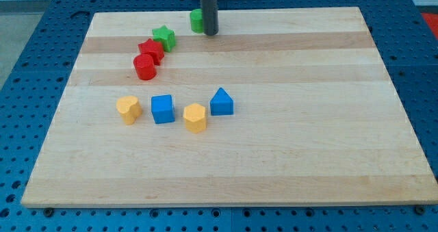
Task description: Slide the green circle closer to the green star
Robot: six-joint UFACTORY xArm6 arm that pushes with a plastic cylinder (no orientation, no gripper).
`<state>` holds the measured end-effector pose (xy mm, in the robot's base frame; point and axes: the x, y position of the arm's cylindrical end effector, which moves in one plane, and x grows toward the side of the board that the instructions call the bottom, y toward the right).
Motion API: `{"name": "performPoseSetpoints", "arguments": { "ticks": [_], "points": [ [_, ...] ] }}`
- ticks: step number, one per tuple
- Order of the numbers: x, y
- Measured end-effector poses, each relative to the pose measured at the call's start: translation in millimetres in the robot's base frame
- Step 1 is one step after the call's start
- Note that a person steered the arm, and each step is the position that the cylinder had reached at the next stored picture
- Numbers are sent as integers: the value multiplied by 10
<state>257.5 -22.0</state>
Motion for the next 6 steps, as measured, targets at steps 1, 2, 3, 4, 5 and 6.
{"name": "performPoseSetpoints", "arguments": {
  "ticks": [1, 2, 3, 4, 5, 6],
  "points": [
    [-126, 338],
    [-329, 308],
    [-369, -32],
    [-370, -499],
    [-378, -650],
    [-433, -650]
  ]
}}
